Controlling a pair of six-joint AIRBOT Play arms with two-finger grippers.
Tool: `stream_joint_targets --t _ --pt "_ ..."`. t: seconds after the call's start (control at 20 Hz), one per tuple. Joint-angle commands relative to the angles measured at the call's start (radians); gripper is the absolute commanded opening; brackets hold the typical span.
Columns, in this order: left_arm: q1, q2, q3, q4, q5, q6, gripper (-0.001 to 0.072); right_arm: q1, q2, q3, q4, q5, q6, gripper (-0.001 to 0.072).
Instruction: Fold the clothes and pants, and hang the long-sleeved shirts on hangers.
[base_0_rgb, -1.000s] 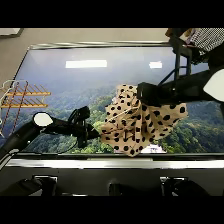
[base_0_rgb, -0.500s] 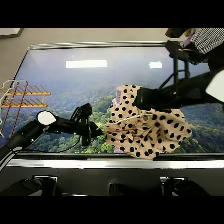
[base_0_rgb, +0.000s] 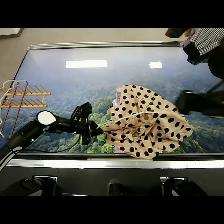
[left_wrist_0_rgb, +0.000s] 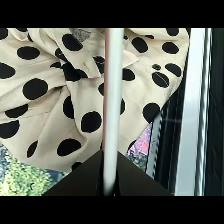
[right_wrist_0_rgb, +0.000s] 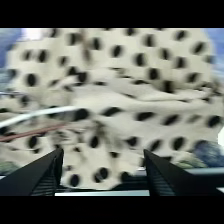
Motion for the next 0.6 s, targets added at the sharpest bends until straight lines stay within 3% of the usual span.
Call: stream_joint_targets --t 0.0,0.05,0.15,0.25,0.4,0.55 --pt "-0.001 -0.001 0.001 0.000 0.002 0.001 0.0026 -0.221 0.014 -0.016 -0.042 0.044 -0.294 0.0582" --pt "-0.001 -0.001 0.001 0.000 0.002 0.001 0.0026 -0.267 0.011 -0.026 -0.022 -0.008 -0.359 0.0582" --pt "-0.001 0.000 0.001 0.000 0.002 0.001 0.0026 -0.281 -0.026 -0.040 0.053 -0.020 -0.590 0.0590" --pt "-0.001 -0.001 0.001 0.000 0.002 0.001 0.0026 -0.281 -0.102 -0.042 0.145 0.050 -0.810 0.0596" --pt "-0.001 -0.001 0.001 0.000 0.002 0.001 0.0026 -0.281 -0.198 -0.076 0.281 0.037 -0.920 0.0596" --pt "-0.001 -0.001 0.001 0.000 0.002 0.001 0.0027 -0.282 -0.248 -0.137 0.301 -0.032 -1.061 0.0601"
